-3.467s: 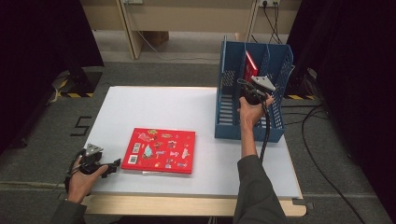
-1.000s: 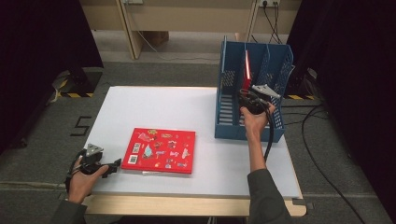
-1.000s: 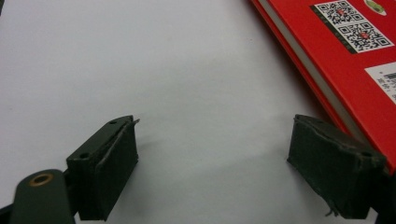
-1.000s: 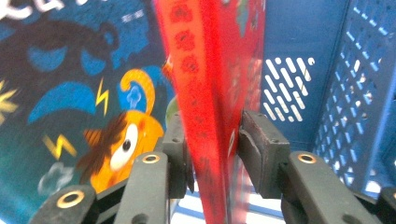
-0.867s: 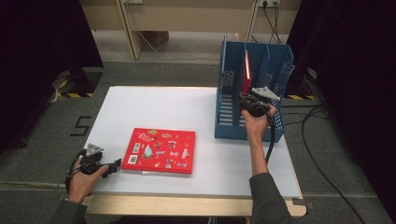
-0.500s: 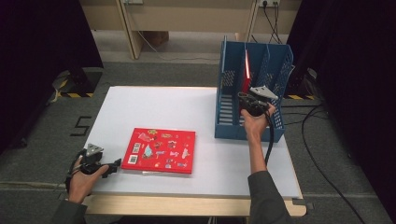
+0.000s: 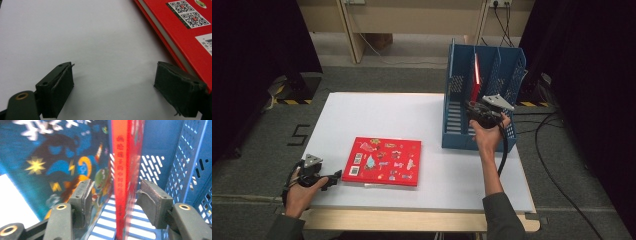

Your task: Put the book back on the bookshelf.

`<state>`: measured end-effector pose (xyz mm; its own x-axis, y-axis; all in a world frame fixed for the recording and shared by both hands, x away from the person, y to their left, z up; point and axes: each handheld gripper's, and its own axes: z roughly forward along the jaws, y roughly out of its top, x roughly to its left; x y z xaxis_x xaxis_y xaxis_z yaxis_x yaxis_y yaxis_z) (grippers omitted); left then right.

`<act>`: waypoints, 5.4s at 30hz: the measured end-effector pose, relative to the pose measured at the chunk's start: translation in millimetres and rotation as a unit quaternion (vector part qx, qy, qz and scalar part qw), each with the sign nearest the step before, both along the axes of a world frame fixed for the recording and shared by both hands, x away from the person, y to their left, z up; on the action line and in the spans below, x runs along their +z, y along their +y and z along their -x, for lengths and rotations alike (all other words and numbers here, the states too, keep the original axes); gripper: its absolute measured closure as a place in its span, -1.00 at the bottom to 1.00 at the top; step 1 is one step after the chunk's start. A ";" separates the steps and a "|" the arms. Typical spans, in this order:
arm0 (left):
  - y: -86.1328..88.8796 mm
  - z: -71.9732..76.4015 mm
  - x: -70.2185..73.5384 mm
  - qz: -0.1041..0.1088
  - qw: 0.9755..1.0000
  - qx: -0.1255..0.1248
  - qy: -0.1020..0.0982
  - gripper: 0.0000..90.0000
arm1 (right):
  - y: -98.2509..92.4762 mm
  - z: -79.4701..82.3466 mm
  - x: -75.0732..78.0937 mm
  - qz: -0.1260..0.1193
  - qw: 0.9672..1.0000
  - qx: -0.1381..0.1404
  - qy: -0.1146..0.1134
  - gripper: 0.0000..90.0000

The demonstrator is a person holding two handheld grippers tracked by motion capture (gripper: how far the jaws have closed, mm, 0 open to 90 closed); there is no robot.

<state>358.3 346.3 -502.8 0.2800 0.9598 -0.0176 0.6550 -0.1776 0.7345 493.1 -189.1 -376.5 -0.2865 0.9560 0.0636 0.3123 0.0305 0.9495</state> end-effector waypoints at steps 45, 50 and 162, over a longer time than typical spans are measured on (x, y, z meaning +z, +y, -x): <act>2.5 4.5 9.2 0.037 0.999 0.012 -0.024 -0.66 | 64.8 107.2 -76.8 -0.031 0.980 0.166 0.104 -0.48; -1.0 7.8 11.7 0.050 0.998 0.003 -0.035 -0.66 | 76.5 109.2 -86.7 -0.040 0.975 0.180 0.124 -0.48; -84.9 30.6 17.7 0.142 0.976 -0.163 -0.009 0.05 | 125.2 113.0 -47.2 -0.270 0.935 0.213 0.092 0.70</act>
<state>327.7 261.4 -485.1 0.5719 0.7771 -0.2627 0.5840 -0.1608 0.7957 380.1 -63.9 -423.7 -0.5709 0.5722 0.5888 0.5403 -0.2781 0.7942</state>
